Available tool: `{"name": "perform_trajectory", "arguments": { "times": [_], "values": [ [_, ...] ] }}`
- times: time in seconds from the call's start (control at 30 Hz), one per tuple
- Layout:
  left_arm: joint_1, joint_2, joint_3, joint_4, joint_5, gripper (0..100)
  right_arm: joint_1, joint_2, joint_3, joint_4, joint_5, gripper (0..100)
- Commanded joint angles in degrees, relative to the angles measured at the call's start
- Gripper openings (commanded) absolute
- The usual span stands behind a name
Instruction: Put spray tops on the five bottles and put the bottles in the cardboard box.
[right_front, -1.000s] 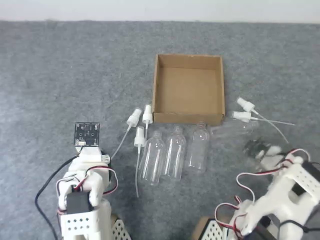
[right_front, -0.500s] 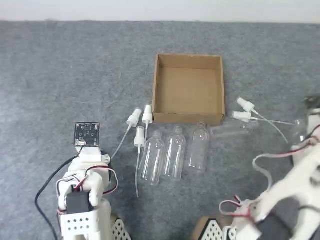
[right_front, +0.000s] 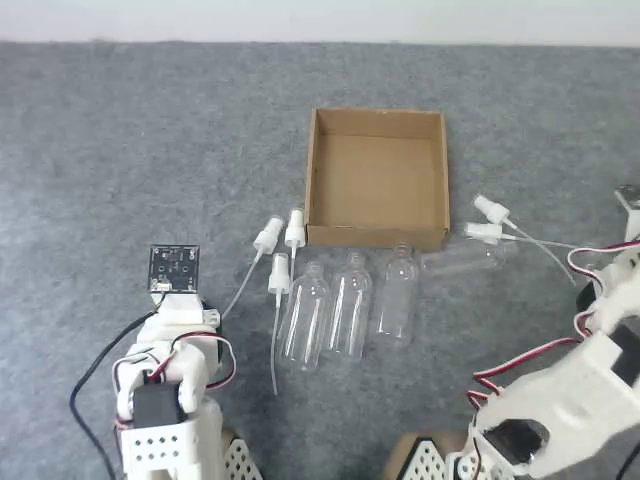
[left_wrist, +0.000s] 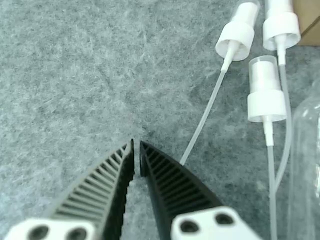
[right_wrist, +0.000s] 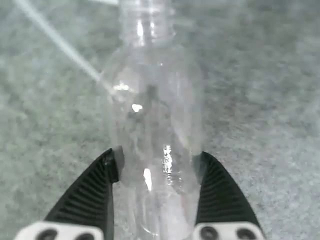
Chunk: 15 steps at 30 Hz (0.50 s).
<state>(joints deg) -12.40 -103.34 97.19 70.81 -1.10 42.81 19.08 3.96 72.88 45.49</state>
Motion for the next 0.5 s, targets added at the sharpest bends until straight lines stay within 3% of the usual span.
{"name": "perform_trajectory", "arguments": {
  "times": [0.0,0.33,0.47],
  "values": [
    [-0.2,0.0,-0.7,-1.4,-0.4,1,-0.9,-2.3,-3.8,2.6,2.5,16.9],
    [-0.2,0.0,-0.7,-1.4,-0.4,1,-1.1,-4.5,-4.0,2.1,2.1,30.3],
    [-0.2,0.0,-0.7,-1.4,-0.4,1,-4.3,-5.6,-4.0,2.2,2.4,32.1]
  ]
}}
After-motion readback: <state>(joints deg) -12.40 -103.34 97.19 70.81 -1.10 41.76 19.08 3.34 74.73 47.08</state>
